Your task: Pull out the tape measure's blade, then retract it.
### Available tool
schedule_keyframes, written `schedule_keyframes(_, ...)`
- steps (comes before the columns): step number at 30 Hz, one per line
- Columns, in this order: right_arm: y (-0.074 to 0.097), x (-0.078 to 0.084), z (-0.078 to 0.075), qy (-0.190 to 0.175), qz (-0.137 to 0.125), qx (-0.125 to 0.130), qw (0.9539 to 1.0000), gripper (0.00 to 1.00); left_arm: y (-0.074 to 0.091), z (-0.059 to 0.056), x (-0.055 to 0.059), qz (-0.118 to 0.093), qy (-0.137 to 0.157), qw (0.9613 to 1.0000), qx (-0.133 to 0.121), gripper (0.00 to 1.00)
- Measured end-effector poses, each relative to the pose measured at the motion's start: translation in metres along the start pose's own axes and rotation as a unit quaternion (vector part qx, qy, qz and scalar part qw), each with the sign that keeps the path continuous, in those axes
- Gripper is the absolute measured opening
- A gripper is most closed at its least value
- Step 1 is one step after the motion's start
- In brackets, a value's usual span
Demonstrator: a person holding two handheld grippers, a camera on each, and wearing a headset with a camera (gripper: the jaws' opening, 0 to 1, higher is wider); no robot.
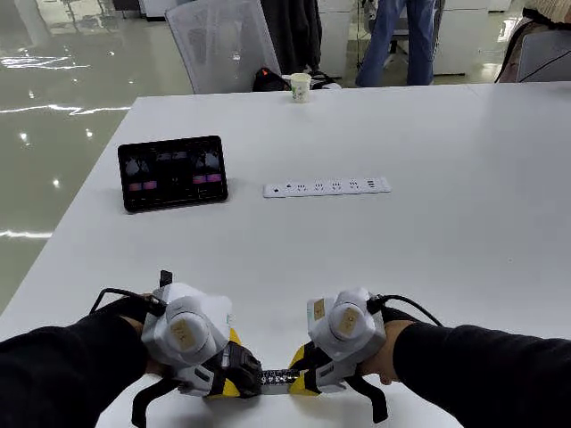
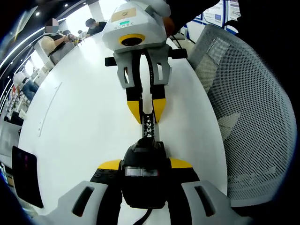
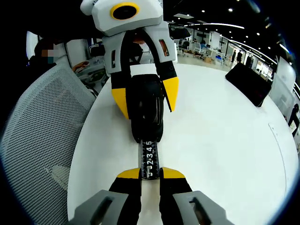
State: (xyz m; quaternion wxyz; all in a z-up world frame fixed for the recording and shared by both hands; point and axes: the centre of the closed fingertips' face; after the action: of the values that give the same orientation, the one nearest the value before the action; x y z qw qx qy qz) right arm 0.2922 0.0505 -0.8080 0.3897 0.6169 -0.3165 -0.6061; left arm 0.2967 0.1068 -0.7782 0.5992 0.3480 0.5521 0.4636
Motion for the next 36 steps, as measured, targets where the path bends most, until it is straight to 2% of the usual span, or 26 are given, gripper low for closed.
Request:
schedule_keyframes(13, 0.008, 0.014, -0.005, 0.001, 0.006, 0.002, 1.0000, 0.11, 0.000, 0.001, 0.001, 0.002, 0.006, 1.0000, -0.001, 0.30)
schedule_keyframes(22, 0.011, 0.019, -0.005, 0.004, 0.009, 0.004, 0.9999, 0.11, 0.000, 0.002, 0.000, -0.013, 0.027, 0.9995, -0.004, 0.30)
schedule_keyframes(36, 0.016, 0.025, -0.003, 0.005, 0.015, 0.003, 0.9999, 0.11, 0.000, 0.001, 0.001, -0.019, 0.032, 0.9993, -0.008, 0.30)
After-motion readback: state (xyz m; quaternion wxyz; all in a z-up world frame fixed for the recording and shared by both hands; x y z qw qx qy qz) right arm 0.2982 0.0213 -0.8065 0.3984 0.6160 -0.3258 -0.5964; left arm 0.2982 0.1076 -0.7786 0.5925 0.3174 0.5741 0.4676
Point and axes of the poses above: the centre of the closed fingertips' face, and the gripper's own axes: y roughly backward along the fingers, z roughly to its left, x roughly out of its underside, and after that the axes turned 10 degrees about z, right-handed
